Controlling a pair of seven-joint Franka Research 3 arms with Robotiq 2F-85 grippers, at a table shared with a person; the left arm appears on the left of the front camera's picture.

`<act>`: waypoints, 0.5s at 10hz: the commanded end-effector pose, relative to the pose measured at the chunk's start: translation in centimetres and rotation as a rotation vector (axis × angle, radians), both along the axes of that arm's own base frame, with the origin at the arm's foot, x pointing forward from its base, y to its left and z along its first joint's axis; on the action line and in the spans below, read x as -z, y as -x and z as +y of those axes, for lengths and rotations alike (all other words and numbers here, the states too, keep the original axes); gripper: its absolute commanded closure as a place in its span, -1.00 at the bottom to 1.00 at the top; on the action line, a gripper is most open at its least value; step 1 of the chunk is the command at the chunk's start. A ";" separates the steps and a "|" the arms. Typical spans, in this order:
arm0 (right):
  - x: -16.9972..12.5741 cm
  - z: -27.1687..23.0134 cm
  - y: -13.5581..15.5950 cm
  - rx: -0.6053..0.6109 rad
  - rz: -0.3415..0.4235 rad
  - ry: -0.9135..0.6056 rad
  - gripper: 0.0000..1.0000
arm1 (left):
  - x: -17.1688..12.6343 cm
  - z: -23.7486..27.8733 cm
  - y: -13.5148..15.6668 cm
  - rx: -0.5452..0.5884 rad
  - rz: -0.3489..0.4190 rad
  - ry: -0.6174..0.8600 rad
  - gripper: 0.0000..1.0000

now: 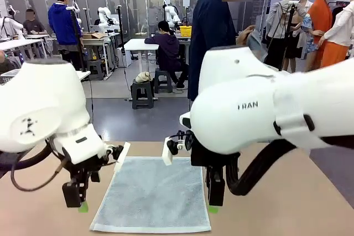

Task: Fold the towels and place them in the basket.
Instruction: When a person lays out a Towel with hook on the table, fold it in half twice.

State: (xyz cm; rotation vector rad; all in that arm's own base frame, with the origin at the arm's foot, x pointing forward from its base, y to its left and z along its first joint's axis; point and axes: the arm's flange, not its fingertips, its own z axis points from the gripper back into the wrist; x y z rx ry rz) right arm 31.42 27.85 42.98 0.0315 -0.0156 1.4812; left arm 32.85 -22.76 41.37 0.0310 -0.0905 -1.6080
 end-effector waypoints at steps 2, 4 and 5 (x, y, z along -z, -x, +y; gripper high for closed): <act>4.6 1.0 -0.7 0.010 0.030 -0.053 -1.00 | 3.4 -0.5 -0.7 -0.012 -0.048 -0.012 -1.00; 7.1 1.8 -1.0 0.016 0.019 -0.037 -1.00 | 5.9 -0.5 -1.0 -0.031 -0.057 -0.016 -1.00; 8.3 1.8 -1.3 0.014 0.025 -0.051 -1.00 | 7.3 -0.2 -1.1 -0.029 -0.037 -0.004 -1.00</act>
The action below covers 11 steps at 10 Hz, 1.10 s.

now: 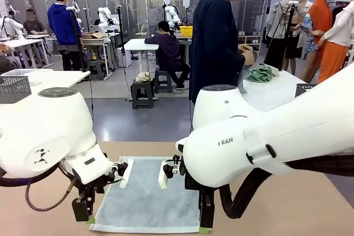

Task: Fold the towels and place them in the basket.
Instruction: When a person lays out a Towel with hook on the table, fold it in half twice.

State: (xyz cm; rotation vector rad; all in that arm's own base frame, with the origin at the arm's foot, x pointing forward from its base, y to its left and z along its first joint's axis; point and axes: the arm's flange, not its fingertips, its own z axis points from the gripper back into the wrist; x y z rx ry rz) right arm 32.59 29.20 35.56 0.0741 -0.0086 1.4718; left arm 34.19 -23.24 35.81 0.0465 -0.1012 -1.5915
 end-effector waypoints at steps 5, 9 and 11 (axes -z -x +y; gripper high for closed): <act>4.5 -0.7 -1.7 -0.059 0.001 0.000 -1.00 | 5.3 0.8 0.0 0.027 0.033 -0.005 -1.00; 5.7 -1.0 -2.1 -0.058 0.008 0.018 -1.00 | 6.2 1.5 -0.5 0.021 0.036 -0.007 -1.00; 6.0 -1.1 -2.2 -0.060 -0.002 0.018 -1.00 | 6.6 1.9 -0.5 0.029 0.045 0.005 -1.00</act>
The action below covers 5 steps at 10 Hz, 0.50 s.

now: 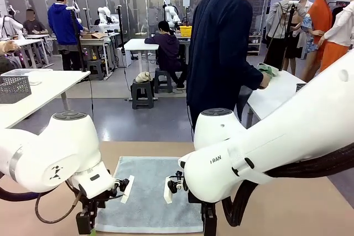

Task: Fold the towels and place them in the basket.
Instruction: When a person lays out a Towel with hook on the table, fold it in half twice.

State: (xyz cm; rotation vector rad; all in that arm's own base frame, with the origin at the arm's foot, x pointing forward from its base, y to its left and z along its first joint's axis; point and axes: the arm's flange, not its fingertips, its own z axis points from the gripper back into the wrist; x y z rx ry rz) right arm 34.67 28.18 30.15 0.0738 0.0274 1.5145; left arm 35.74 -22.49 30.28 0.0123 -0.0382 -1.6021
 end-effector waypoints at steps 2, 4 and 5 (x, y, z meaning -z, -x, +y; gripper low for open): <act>1.1 -0.3 -0.4 -0.008 -0.016 -0.008 -1.00 | 1.4 1.2 0.9 0.018 0.011 0.034 -1.00; 1.4 -0.3 -0.4 -0.007 -0.018 -0.009 -1.00 | 1.7 1.2 0.7 0.019 0.017 0.030 -1.00; 1.5 -0.4 -0.5 -0.008 -0.017 -0.010 -1.00 | 1.9 1.2 0.6 0.019 0.019 0.032 -1.00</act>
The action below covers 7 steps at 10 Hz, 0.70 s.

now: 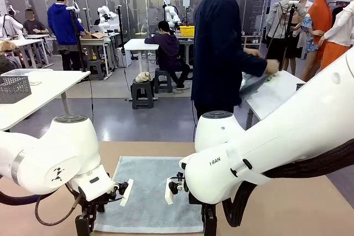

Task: Fold the towels and place them in the basket.
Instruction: When a person lays out a Towel with hook on the table, fold it in half twice.

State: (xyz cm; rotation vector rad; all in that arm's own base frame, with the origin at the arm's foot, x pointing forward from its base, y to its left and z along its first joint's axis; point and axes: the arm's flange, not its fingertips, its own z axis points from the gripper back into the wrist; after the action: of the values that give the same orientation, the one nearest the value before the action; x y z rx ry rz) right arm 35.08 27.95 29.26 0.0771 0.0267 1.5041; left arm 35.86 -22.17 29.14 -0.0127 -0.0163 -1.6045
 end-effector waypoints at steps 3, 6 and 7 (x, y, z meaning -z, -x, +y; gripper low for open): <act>0.7 -0.1 0.0 -0.023 -0.018 -0.003 -1.00 | 0.8 0.7 0.6 0.025 -0.006 0.036 -1.00; 0.6 0.0 -0.1 -0.025 -0.014 -0.009 -0.60 | 0.8 0.9 0.6 0.030 -0.012 0.032 -0.44; 0.6 0.0 -0.1 -0.022 -0.018 -0.005 -0.20 | 0.7 1.0 0.6 0.030 -0.016 0.034 -0.24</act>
State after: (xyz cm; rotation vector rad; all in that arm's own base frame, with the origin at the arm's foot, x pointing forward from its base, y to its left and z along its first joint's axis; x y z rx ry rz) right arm 35.00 28.13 29.11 0.0761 0.0270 1.5098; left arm 36.26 -22.13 29.30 -0.0100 -0.0319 -1.6148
